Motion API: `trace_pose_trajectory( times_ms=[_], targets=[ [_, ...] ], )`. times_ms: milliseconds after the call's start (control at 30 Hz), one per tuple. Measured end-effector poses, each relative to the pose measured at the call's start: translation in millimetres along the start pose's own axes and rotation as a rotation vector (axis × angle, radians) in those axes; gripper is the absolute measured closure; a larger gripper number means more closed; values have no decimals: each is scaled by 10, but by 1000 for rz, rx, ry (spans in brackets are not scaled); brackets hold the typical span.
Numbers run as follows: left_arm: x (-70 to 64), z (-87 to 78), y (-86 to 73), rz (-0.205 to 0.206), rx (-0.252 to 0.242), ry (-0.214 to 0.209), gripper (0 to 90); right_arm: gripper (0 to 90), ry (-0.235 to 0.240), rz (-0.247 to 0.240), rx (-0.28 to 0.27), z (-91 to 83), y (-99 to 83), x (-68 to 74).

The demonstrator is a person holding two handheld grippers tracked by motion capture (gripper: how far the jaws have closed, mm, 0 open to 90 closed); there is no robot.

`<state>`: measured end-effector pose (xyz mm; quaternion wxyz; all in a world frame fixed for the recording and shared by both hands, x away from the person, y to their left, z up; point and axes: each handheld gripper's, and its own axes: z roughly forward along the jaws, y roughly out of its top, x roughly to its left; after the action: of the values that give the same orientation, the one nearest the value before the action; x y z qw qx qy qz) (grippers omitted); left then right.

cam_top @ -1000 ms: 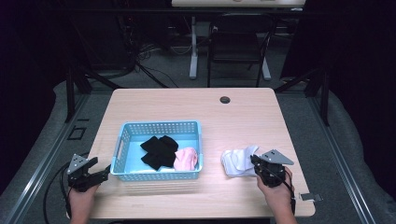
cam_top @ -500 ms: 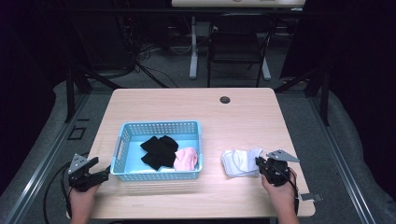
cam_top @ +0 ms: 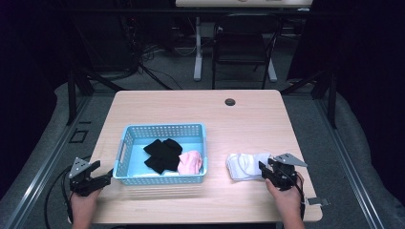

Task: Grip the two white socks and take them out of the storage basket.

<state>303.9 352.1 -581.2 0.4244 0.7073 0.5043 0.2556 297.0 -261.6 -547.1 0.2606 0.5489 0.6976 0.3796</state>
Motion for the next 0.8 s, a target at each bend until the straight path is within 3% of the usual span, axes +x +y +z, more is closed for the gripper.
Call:
trace_pose_trajectory(
  times_ms=[100, 233, 600, 800],
  targets=[
    [1, 2, -3, -2, -8, 2, 219, 450, -38, -15, -16, -9, 33, 34],
    [3, -3, -3, -2, -9, 3, 220, 419, -30, -27, -40, -37, 100, 104],
    [18, -18, -5, -8, -7, 7, 219, 410, 57, -64, -69, -184, 332, 355],
    [13, -12, -4, -4, -5, 6, 219, 410, 92, -87, -77, -254, 369, 476]
  ],
)
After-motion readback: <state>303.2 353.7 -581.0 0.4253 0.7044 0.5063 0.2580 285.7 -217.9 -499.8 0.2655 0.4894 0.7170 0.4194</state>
